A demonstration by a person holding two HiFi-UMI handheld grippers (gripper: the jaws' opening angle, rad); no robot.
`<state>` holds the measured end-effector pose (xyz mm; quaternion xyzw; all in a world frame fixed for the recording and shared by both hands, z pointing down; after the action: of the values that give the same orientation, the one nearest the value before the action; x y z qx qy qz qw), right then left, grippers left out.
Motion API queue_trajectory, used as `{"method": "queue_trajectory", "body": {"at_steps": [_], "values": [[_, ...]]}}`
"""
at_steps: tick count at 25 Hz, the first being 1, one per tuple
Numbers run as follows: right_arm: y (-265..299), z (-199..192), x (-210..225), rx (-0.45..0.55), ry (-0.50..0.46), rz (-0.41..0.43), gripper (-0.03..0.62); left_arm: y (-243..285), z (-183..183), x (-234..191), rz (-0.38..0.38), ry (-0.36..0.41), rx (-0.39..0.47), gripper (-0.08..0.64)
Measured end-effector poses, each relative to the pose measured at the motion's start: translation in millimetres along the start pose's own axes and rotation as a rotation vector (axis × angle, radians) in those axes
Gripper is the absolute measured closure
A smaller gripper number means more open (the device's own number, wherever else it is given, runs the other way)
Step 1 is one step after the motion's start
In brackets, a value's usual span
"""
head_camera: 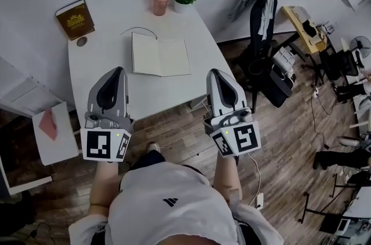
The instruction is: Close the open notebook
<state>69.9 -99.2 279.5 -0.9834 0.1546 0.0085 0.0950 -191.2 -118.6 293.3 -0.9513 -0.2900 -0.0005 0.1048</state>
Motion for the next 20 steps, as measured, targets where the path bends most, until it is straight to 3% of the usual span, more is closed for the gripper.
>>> {"method": "queue_trajectory", "body": {"at_steps": [10, 20], "values": [[41, -24, -1, -0.046, 0.030, -0.027, 0.598, 39, -32, -38, -0.055, -0.056, -0.041, 0.551], [60, -49, 16, -0.140, 0.042, -0.035, 0.598, 68, -89, -41, -0.079, -0.142, -0.181, 0.551]]}}
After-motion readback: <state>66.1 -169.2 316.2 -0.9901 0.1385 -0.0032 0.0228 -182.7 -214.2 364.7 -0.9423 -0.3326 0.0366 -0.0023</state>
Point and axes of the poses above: the fingertips, and each gripper's own axes: y forward along the fingers, x to its right, z out of its top, the point moved 7 cm from there along -y, backward along the fingers, and after that the axes turned 7 degrees about -z, right-handed, at the moved point
